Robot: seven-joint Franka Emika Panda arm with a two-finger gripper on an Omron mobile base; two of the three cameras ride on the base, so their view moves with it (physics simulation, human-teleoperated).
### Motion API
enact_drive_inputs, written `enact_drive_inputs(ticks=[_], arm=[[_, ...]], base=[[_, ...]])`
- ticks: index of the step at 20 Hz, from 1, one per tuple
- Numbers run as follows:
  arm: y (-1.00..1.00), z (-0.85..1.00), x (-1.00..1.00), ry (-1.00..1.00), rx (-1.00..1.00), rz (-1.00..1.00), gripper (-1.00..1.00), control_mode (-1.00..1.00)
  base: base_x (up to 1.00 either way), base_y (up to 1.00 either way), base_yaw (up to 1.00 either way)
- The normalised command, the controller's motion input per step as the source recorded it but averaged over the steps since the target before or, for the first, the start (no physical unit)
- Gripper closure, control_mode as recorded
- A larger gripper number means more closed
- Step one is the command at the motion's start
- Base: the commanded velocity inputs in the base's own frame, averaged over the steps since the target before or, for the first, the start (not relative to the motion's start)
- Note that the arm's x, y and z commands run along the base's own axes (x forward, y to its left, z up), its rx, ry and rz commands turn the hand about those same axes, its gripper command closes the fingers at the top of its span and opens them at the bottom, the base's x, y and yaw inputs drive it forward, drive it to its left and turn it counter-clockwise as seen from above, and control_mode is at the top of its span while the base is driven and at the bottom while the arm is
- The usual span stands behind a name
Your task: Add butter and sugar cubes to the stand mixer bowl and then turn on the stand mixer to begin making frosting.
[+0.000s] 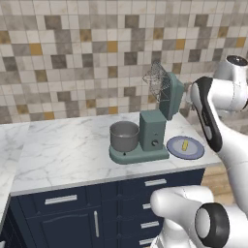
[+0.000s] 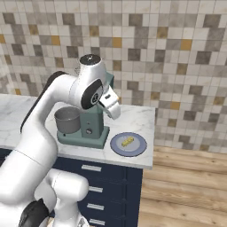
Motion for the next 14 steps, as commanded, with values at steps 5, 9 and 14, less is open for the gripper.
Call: enact_drive_inputs(ticks=[5,9,14], arm=[[-0.96,-0.22,0.0,0.09,0.0,0.12,-1.0,-1.0],[-0.56,-0.39,0.0,0.1,0.0,0.15,-1.0,-1.0],[-0.1,-0.6,0.08,0.14,0.0,0.13,-1.0,-1.0]], base=[[0.0,0.0,0.0],[0.0,0.0,0.0],[0.0,0.0,0.0]])
